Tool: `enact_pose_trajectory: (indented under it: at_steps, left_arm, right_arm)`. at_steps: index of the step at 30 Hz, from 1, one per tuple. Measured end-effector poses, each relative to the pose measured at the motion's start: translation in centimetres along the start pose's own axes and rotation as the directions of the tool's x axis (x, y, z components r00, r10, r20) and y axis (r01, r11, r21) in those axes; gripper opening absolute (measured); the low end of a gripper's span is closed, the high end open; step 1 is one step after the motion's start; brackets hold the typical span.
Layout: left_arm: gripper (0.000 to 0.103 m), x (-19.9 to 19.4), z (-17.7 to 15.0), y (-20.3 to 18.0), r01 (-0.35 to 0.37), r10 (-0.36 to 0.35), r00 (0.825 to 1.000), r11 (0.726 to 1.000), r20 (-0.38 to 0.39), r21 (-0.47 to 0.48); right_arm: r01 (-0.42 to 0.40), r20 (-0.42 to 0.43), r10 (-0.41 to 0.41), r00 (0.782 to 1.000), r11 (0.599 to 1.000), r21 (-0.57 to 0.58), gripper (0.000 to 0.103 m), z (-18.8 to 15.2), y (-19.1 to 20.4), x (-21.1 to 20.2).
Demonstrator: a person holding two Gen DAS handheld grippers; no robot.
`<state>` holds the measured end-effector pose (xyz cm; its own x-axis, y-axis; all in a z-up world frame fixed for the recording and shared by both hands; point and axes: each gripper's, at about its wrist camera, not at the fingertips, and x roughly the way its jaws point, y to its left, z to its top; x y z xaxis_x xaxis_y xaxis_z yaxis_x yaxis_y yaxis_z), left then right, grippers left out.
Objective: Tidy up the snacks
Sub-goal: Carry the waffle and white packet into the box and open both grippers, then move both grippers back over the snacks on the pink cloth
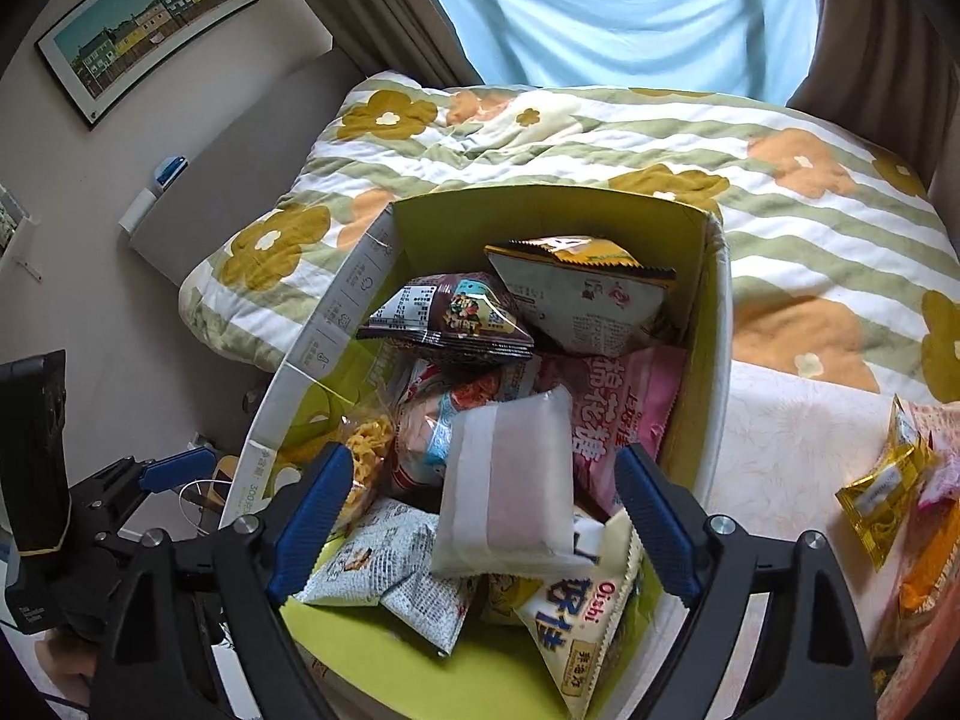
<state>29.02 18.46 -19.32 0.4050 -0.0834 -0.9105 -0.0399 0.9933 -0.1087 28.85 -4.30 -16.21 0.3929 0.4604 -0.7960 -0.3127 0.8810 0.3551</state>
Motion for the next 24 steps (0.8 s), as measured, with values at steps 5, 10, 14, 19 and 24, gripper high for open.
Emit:
enact_pose_trajectory:
  at_steps: [5,10,14,19,24]
  left_arm:
    - [0.101,-0.6,-0.6,-0.7,0.016,-0.017,1.000,1.000,0.021,0.026]
    - [0.101,-1.5,-0.8,-1.6,0.039,-0.042,0.998,0.997,0.045,0.069]
    - [0.101,-2.2,-0.7,-2.6,0.058,-0.066,0.996,0.992,0.063,0.111]
    - [0.101,-3.1,-0.4,-4.5,0.091,-0.107,0.991,0.981,0.082,0.173]
    - [0.101,-3.6,0.0,-7.4,0.129,-0.155,0.984,0.959,0.088,0.252]
  right_arm:
    - [0.024,0.031,-0.024,0.999,1.000,0.008,0.087,-0.6,0.2,-1.2]
    - [0.051,0.077,-0.053,0.996,0.998,0.023,0.087,-1.1,0.0,-3.3]
    - [0.077,0.120,-0.082,0.989,0.996,0.053,0.087,-1.6,-0.3,-5.1]
    - [0.117,0.170,-0.133,0.977,0.988,0.097,0.087,-2.6,-1.4,-7.8]
    - [0.185,0.205,-0.216,0.955,0.969,0.162,0.087,-4.1,-3.3,-10.8]
